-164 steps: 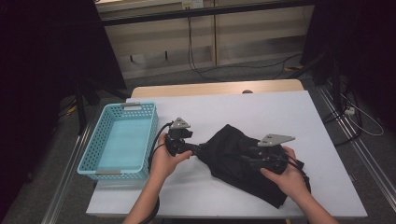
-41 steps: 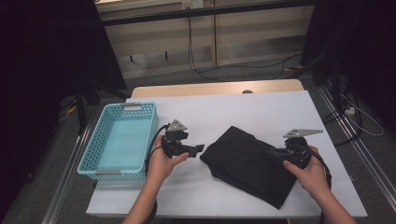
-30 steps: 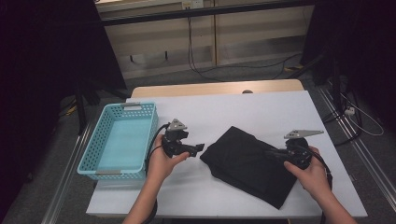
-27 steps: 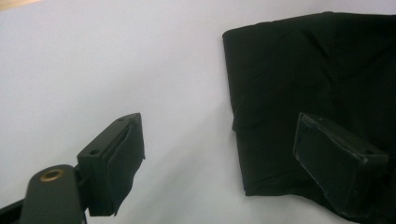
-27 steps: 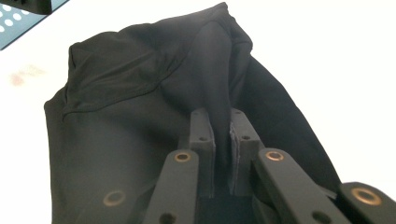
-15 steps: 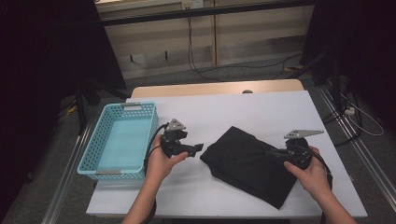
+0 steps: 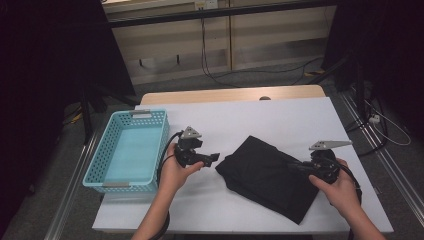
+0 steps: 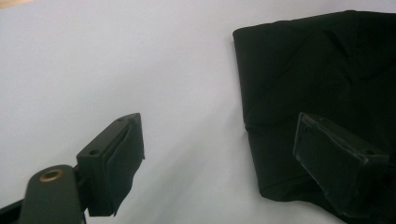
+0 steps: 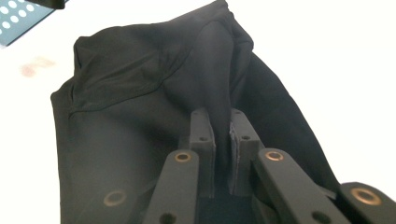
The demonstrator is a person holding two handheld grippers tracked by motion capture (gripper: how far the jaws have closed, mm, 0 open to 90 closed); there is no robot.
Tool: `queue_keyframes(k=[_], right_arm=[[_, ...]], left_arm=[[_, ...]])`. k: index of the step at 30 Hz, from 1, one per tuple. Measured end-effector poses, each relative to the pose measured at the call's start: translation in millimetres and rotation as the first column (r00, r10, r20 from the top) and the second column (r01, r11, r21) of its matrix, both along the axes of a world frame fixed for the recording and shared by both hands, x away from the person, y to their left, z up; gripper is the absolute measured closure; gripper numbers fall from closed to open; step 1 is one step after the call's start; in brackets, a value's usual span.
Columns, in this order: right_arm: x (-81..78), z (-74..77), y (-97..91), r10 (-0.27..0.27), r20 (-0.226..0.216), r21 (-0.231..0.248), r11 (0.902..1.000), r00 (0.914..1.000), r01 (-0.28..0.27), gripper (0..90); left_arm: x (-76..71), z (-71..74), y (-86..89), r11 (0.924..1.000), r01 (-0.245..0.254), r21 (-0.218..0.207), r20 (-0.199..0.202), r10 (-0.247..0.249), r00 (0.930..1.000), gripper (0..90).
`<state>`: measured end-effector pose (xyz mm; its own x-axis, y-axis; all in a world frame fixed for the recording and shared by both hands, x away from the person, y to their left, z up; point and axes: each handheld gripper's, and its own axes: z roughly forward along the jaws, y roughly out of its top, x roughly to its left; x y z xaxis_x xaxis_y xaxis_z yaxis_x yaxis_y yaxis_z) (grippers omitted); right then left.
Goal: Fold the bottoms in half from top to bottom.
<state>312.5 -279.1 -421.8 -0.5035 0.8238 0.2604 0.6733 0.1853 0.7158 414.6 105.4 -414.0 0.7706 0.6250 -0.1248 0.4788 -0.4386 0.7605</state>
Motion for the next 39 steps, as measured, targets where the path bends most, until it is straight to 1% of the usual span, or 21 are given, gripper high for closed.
queue_keyframes(k=[1, 2, 6, 7, 8, 9, 10, 11, 12, 13, 14, 15, 16, 17, 18, 22, 27, 28, 31, 39], right_arm=[[-0.6, 0.4, -0.5, 0.000, 0.000, 0.001, 1.0000, 1.0000, 0.000, 83.2], [-2.5, 1.2, -2.5, -0.001, 0.001, 0.000, 1.0000, 1.0000, 0.001, 83.1], [-4.6, 0.5, -5.8, -0.002, -0.006, -0.004, 1.0000, 1.0000, 0.002, 83.1], [-5.0, 0.0, -7.0, -0.005, -0.010, -0.013, 0.9999, 0.9999, 0.004, 83.1], [-5.3, -0.5, -8.0, -0.008, -0.012, -0.021, 0.9998, 0.9999, 0.007, 83.1], [-5.4, -1.0, -9.1, -0.006, -0.017, -0.031, 0.9995, 0.9998, 0.005, 83.1], [-5.4, -1.5, -10.7, -0.010, -0.020, -0.041, 0.9991, 0.9998, 0.009, 83.1], [-5.4, -1.5, -10.7, -0.010, -0.020, -0.041, 0.9991, 0.9998, 0.009, 83.1], [-5.4, -1.8, -11.7, -0.009, -0.021, -0.044, 0.9990, 0.9997, 0.009, 83.1], [-5.4, -2.0, -12.7, -0.014, -0.021, -0.044, 0.9989, 0.9997, 0.013, 83.1], [-4.9, -2.9, -14.5, -0.015, -0.023, -0.042, 0.9990, 0.9996, 0.014, 83.0], [-4.9, -2.9, -14.5, -0.015, -0.023, -0.042, 0.9990, 0.9996, 0.014, 83.0], [-4.7, -3.3, -15.0, -0.019, -0.025, -0.042, 0.9989, 0.9995, 0.018, 83.0], [-4.4, -3.6, -15.3, -0.020, -0.027, -0.042, 0.9990, 0.9994, 0.018, 83.0], [-4.3, -3.4, -15.8, -0.016, -0.030, -0.043, 0.9990, 0.9994, 0.015, 83.1], [-5.7, -1.2, -16.8, -0.010, -0.033, -0.043, 0.9990, 0.9994, 0.009, 83.0], [-12.1, -1.2, -19.3, 0.001, -0.038, -0.054, 0.9986, 0.9993, -0.003, 83.2], [-12.5, -1.3, -19.9, -0.001, -0.045, -0.053, 0.9986, 0.9990, -0.001, 83.1], [-11.0, -1.6, -19.9, -0.004, -0.042, -0.050, 0.9987, 0.9991, 0.002, 83.1], [-11.1, 0.5, -20.3, -0.004, -0.038, -0.051, 0.9987, 0.9993, 0.002, 83.1]], left_arm=[[0.4, 0.0, -0.8, 1.0000, 0.005, 0.006, -0.001, -0.005, 1.0000, 16.2], [0.9, -1.1, -3.4, 1.0000, 0.006, 0.002, -0.004, -0.006, 1.0000, 16.2], [1.8, -3.1, -6.8, 0.9999, 0.016, 0.006, -0.009, -0.016, 0.9998, 16.2], [2.0, -3.8, -8.0, 0.9999, 0.013, 0.006, -0.009, -0.013, 0.9999, 16.3], [2.8, -4.1, -8.2, 0.9996, 0.021, 0.018, -0.007, -0.021, 0.9998, 16.4], [2.6, -4.8, -9.1, 0.9998, 0.016, 0.011, -0.012, -0.016, 0.9998, 16.5], [2.7, -5.9, -9.9, 0.9999, 0.011, 0.011, -0.008, -0.011, 0.9999, 16.6], [3.1, -6.8, -9.9, 0.9997, 0.017, 0.015, -0.010, -0.017, 0.9998, 16.6], [3.0, -8.9, -10.9, 0.9999, 0.008, 0.014, -0.006, -0.008, 0.9999, 16.8], [3.2, -11.2, -11.9, 0.9996, 0.013, 0.024, -0.009, -0.013, 0.9999, 16.8], [2.8, -14.4, -13.7, 0.9997, 0.010, 0.020, -0.018, -0.010, 0.9998, 16.8], [2.9, -17.1, -14.8, 0.9996, 0.019, 0.023, -0.032, -0.018, 0.9993, 16.8], [2.7, -19.4, -16.0, 0.9993, 0.026, 0.027, -0.036, -0.025, 0.9990, 16.8], [2.0, -20.9, -17.4, 0.9993, 0.021, 0.030, -0.037, -0.020, 0.9991, 16.8], [1.7, -21.7, -17.7, 0.9994, 0.029, 0.020, -0.046, -0.028, 0.9985, 16.9], [-0.4, -20.7, -16.6, 0.9995, 0.030, 0.011, -0.052, -0.029, 0.9982, 16.8], [-1.2, -16.7, -12.2, 0.9998, 0.021, 0.006, -0.042, -0.020, 0.9989, 16.9], [-1.5, -16.2, -11.7, 0.9998, 0.018, 0.005, -0.039, -0.018, 0.9991, 16.9], [-2.5, -15.1, -11.3, 0.9999, 0.015, 0.006, -0.033, -0.014, 0.9994, 16.8], [-4.1, -12.9, -11.9, 0.9997, 0.024, 0.008, -0.026, -0.024, 0.9994, 16.8]])
